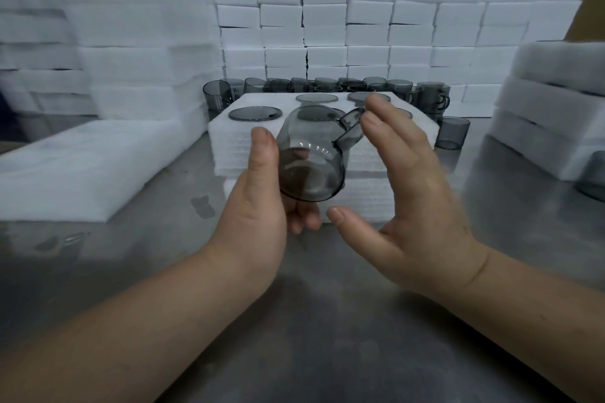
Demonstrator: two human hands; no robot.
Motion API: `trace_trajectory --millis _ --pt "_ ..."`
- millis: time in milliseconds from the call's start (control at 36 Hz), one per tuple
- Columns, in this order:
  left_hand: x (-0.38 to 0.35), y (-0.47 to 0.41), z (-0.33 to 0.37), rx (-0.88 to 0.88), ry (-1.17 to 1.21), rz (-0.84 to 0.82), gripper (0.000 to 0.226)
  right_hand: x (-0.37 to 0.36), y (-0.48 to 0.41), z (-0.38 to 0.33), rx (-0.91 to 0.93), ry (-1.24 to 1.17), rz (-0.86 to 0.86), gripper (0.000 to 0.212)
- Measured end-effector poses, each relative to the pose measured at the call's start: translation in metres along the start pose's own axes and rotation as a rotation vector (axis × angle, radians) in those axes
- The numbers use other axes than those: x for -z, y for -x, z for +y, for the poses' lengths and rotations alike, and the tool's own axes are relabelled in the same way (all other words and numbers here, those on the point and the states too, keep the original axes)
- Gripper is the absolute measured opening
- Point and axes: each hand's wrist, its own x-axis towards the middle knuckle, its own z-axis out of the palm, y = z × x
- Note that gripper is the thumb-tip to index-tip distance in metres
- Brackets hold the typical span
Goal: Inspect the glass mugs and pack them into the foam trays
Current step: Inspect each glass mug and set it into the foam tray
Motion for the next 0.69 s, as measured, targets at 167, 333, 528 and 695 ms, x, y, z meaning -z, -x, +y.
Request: trace_trajectory --millis 167,333,528,695 --pt "-0.008 0.0006 0.007 0.03 0.074 -0.024 0.066 -0.0002 0.0003 -0.0001 -0.002 0.029 -0.031 0.067" --pt "-0.0097 0.0003 0.0072 0.147 0.154 -0.102 0.068 -0.0017 0.0008 0.0016 -0.018 0.036 -0.037 0.067" --pt "-0.0097 -0.0001 0.0055 0.223 0.189 -0.156 0.073 -0.0017 0.0014 0.0021 -0.022 0.044 -0.038 0.069" --pt "-0.0068 -0.0008 0.0038 0.319 0.225 -0.267 0.081 -0.0014 0.0009 0.0011 -0.028 0.017 -0.019 0.066"
